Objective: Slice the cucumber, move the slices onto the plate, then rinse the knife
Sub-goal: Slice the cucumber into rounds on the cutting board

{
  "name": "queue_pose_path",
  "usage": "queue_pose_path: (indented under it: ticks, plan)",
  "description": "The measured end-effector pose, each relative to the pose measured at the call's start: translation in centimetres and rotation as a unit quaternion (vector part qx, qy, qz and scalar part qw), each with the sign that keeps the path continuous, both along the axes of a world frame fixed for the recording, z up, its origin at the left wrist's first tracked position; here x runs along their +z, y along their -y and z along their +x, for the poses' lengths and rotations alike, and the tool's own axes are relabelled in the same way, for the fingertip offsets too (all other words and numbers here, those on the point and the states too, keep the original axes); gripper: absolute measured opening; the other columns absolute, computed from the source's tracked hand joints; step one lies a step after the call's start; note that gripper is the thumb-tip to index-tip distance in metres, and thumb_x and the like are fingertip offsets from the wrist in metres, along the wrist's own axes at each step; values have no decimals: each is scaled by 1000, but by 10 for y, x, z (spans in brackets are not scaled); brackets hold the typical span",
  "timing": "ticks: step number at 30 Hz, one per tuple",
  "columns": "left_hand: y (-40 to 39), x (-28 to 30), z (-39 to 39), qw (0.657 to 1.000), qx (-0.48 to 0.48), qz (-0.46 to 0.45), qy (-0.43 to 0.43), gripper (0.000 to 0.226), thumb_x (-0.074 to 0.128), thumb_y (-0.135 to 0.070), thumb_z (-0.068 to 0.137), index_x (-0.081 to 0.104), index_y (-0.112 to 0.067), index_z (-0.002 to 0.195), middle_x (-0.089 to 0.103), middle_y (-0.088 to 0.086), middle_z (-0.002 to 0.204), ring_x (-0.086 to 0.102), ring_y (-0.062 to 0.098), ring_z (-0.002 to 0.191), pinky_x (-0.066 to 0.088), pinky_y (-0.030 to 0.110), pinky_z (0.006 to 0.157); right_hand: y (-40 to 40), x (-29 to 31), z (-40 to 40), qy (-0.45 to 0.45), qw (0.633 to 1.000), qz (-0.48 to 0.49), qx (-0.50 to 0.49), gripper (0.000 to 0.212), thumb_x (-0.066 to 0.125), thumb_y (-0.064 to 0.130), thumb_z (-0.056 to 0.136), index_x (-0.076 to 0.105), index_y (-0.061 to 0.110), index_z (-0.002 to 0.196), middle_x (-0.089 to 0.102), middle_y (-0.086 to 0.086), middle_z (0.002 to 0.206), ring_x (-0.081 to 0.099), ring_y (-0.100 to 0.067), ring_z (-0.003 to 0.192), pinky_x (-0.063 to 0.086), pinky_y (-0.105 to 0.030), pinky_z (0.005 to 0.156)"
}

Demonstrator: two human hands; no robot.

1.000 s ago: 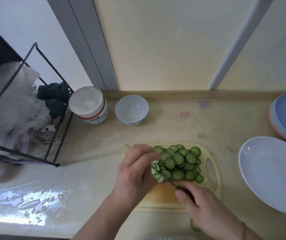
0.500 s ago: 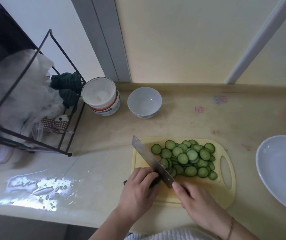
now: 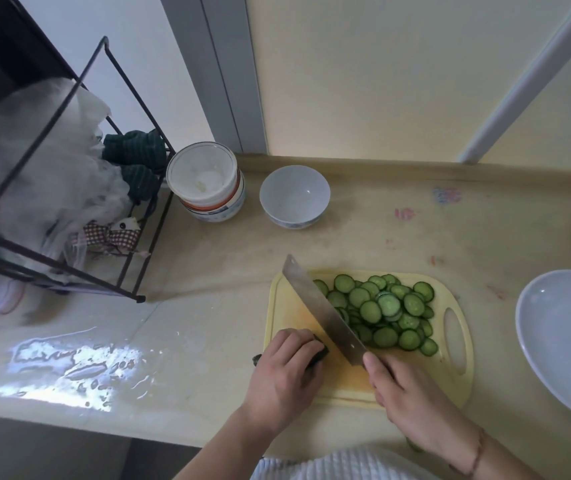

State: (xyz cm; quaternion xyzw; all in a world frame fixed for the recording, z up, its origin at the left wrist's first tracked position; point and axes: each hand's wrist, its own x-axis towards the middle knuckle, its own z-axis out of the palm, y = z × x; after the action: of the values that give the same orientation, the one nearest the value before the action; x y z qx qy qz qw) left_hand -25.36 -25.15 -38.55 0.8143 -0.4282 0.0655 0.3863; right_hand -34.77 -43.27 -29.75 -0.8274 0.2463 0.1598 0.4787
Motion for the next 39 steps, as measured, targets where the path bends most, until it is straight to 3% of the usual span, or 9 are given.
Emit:
queue_pose_path:
  ticks: [4, 11, 19, 24, 31, 39]
  plan:
    - [0, -5, 3, 1000, 1, -4, 20, 22, 79, 0, 79, 70, -4, 98, 63, 4, 105, 60, 26, 88, 52, 29, 86, -10, 17, -6, 23, 999, -29, 37, 44, 33, 53, 94, 48, 19, 70, 49, -2, 57, 44, -8, 51, 36, -25, 53]
    - [3, -2, 4, 999, -12, -21, 25, 21, 76, 2, 80, 67, -6, 97, 64, 4, 103, 58, 23, 91, 51, 29, 89, -12, 23, -12, 10, 998, -46, 47, 47, 26, 62, 88, 44, 22, 68, 52, -6, 60, 51, -15, 57, 41, -31, 60]
    - [3, -8, 4, 1000, -7, -24, 14, 24, 76, 3, 80, 65, -8, 99, 67, 5, 102, 61, 26, 90, 53, 30, 87, -10, 10, -8, 9, 997, -49, 55, 53, 20, 64, 87, 47, 20, 72, 53, -3, 62, 51, -14, 61, 40, -29, 60]
    - [3, -9, 4, 1000, -3, -24, 10, 11, 73, -3, 86, 70, -5, 97, 68, 4, 105, 61, 23, 93, 52, 27, 92, -22, -10, 6, -10, 995, -65, 72, 52, 15, 65, 87, 46, 23, 78, 57, 1, 72, 55, -12, 73, 44, -32, 69]
    - [1, -9, 5, 1000, -8, -26, 15, 25, 76, 0, 80, 61, -7, 98, 59, 2, 105, 60, 24, 90, 51, 27, 88, -10, -10, 11, -3, 997, -63, 51, 56, 18, 60, 89, 54, 18, 80, 52, 0, 62, 48, -8, 55, 41, -27, 56]
    - [2, -8, 6, 999, -8, -42, 11, 22, 73, -4, 84, 59, -10, 100, 58, 1, 105, 60, 23, 90, 52, 27, 88, -13, 11, 0, 68, 995, -53, 58, 50, 24, 64, 87, 43, 21, 67, 46, 0, 53, 44, -13, 51, 36, -31, 53]
